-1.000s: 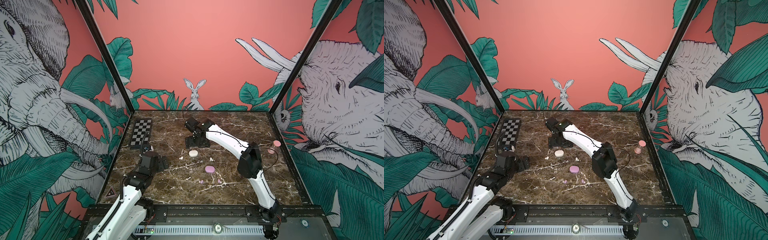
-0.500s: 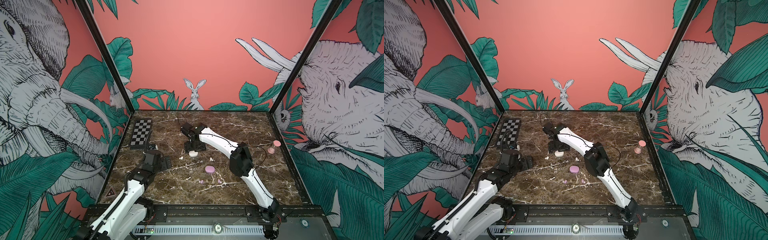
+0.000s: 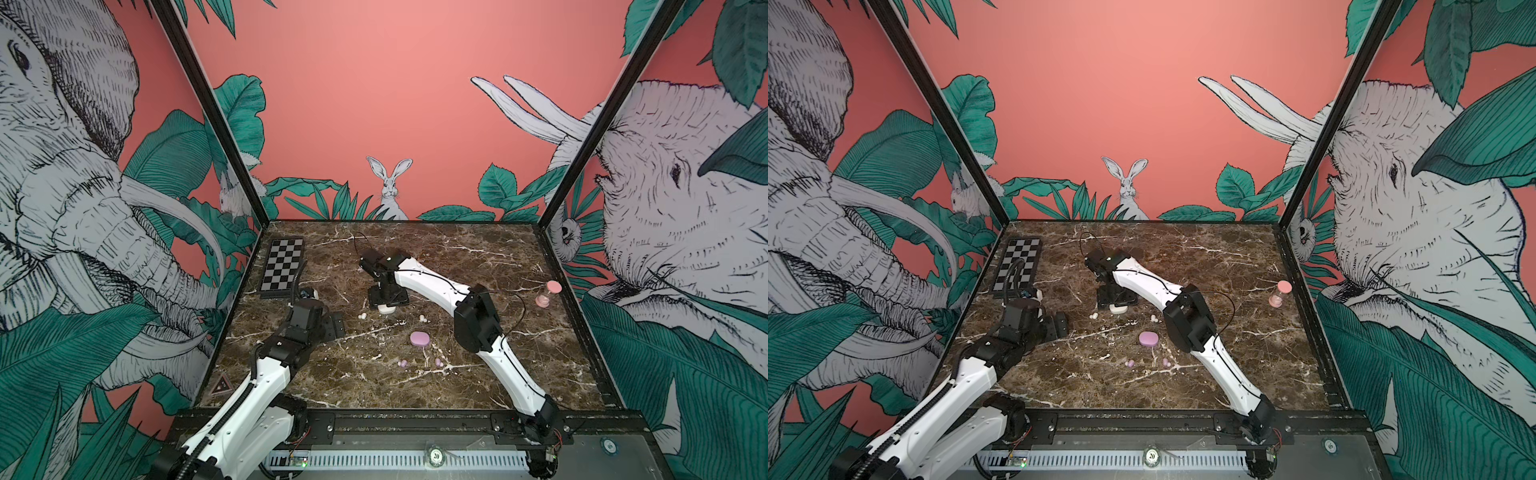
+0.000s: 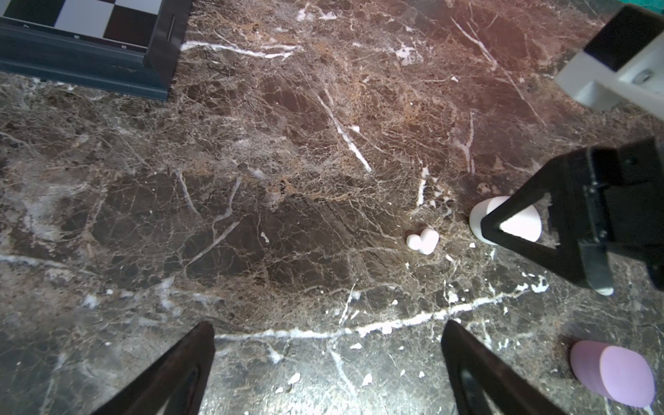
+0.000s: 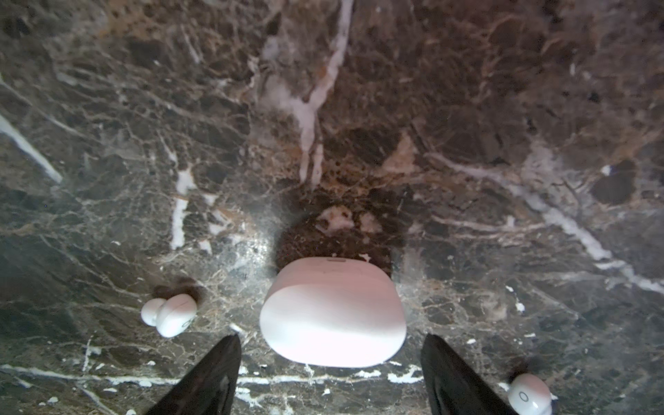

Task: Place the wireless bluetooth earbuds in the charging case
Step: 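Lower the right gripper and close it around the white charging case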

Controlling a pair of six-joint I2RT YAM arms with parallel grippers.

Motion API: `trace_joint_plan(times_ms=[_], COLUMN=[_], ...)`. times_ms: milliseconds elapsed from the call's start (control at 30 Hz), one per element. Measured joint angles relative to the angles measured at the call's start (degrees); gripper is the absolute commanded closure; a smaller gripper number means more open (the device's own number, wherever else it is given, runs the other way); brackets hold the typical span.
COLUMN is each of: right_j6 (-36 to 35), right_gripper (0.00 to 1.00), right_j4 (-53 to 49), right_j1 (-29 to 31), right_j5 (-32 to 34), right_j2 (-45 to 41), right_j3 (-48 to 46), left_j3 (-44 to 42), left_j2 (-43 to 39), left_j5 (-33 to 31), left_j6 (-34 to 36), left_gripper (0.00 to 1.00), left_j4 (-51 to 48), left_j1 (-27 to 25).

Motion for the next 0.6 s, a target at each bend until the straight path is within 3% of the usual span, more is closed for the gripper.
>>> trace_joint_plan(times_ms=[600], right_j6=[0.0], right_gripper=[0.31], right_j4=[0.2], right_j1=[0.0], right_j5=[1.0], right_j2=[1.3], right_j3=[1.0], left_j3=[0.0], left_j2=[2.2], left_j5=[0.1], left_j6=[0.0], left_gripper=[0.01], left_j4=[0.8], left_j1=[-0.9])
